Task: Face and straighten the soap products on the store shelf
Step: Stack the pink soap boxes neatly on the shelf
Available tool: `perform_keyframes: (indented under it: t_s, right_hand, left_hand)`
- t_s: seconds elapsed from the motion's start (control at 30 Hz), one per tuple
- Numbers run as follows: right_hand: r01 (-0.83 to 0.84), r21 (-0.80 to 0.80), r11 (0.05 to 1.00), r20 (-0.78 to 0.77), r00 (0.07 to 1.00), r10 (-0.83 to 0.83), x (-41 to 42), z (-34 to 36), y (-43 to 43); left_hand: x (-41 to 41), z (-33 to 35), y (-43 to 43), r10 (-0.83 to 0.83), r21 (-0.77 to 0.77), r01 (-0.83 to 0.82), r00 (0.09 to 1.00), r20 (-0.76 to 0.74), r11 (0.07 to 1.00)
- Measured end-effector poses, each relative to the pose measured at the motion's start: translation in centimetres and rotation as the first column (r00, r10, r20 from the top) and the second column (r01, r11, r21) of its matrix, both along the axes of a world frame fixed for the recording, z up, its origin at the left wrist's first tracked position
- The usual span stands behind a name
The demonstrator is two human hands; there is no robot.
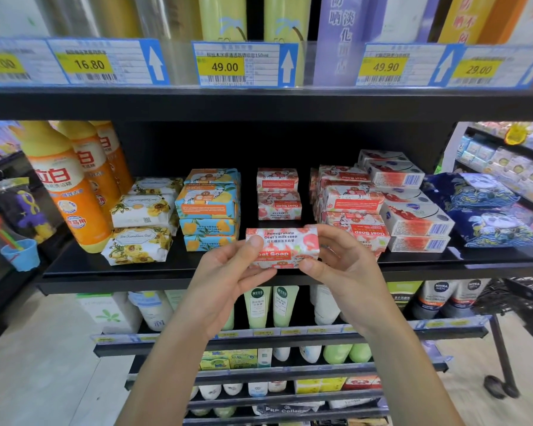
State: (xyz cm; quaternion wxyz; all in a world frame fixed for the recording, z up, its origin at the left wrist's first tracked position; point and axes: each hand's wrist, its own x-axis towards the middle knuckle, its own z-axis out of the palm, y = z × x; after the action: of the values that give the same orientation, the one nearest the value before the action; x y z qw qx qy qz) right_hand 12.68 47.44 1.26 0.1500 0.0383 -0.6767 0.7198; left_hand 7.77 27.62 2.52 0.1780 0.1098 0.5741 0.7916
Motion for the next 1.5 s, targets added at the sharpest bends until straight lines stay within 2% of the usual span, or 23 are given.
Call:
perform_keyframes:
  t_s: [0.17, 0.3, 0.43, 0.77, 1.07, 1.3, 1.5]
  right_hand:
    - [-0.037, 0.002, 0.999, 0.044, 0.998, 0.037, 0.2, 0.2, -0.1]
    - [-0.080, -0.077, 0.994, 0.140, 0.986, 0.090, 0.5, 0.7, -0.5]
    - [-0.044, -0.140, 0.989, 0.183, 0.981, 0.070, 0.4, 1.1, -0.8]
    - [-0.048, -0.208, 0.977, 0.135, 0.988, 0.077, 0.1, 1.0, -0.8]
    - [-0.122, -0.126, 0.984, 0.019, 0.992, 0.126, 0.1, 0.3, -0.3]
    - [-0.167, -0.100, 0.981, 0.019, 0.985, 0.169, -0.1, 0.2, -0.1]
    - [-0.074, -0.142, 0.987, 0.080, 0.993, 0.086, 0.0, 0.6, -1.0]
  left_hand:
    - [0.1, 0.2, 0.1, 0.027, 0.031, -0.027, 1.000, 0.011, 0.999]
    - [0.1, 0.2, 0.2, 0.041, 0.059, -0.041, 0.999, -0.007, 0.997]
    - [0.1, 0.2, 0.3, 0.048, 0.078, -0.047, 0.999, -0.015, 0.996]
    - [0.0, 0.2, 0.1, 0.055, 0.077, -0.054, 0.998, -0.018, 0.996]
    - [0.1, 0.7, -0.3, 0.016, 0.042, -0.018, 0.999, 0.030, 0.999]
    - [0.1, 0.5, -0.3, 0.012, 0.022, -0.013, 1.000, 0.013, 1.000]
    - [0.0, 0.4, -0.3, 0.030, 0.037, -0.028, 0.999, -0.040, 0.999]
